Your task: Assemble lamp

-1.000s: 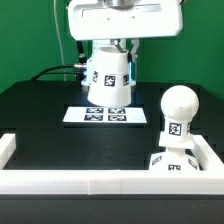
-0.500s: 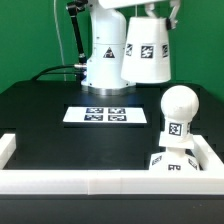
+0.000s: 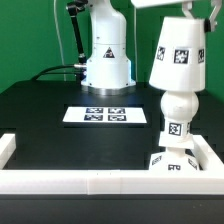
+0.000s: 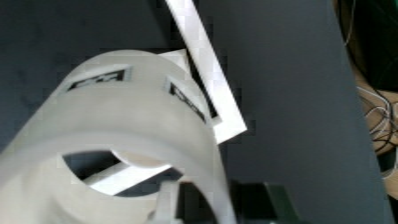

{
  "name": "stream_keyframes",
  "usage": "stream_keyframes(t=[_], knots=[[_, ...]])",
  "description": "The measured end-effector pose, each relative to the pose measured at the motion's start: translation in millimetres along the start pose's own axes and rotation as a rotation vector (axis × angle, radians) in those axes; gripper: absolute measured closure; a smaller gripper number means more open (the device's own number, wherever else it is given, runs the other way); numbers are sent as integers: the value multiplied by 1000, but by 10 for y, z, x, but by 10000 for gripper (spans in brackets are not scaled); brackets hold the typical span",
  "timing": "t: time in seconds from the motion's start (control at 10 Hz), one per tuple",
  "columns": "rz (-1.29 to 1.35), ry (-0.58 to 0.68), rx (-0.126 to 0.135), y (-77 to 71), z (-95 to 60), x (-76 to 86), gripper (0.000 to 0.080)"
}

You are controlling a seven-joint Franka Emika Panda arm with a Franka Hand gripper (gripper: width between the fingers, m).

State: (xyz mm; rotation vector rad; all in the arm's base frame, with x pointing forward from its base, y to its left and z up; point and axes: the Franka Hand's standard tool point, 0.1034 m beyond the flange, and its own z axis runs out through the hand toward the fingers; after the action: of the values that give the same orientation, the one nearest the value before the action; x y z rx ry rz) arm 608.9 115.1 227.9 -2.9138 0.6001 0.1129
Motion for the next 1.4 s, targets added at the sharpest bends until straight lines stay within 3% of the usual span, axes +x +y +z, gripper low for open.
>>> stream_keyframes(t=[0.5,0.8,1.3,1.4], knots=[[-2,-28,-46,33,586,14,754],[-2,-24,-58,77,818,46,754],[-1,-21,-57,68,809,57,754],[-1,-19,-55,66,793,60,666]])
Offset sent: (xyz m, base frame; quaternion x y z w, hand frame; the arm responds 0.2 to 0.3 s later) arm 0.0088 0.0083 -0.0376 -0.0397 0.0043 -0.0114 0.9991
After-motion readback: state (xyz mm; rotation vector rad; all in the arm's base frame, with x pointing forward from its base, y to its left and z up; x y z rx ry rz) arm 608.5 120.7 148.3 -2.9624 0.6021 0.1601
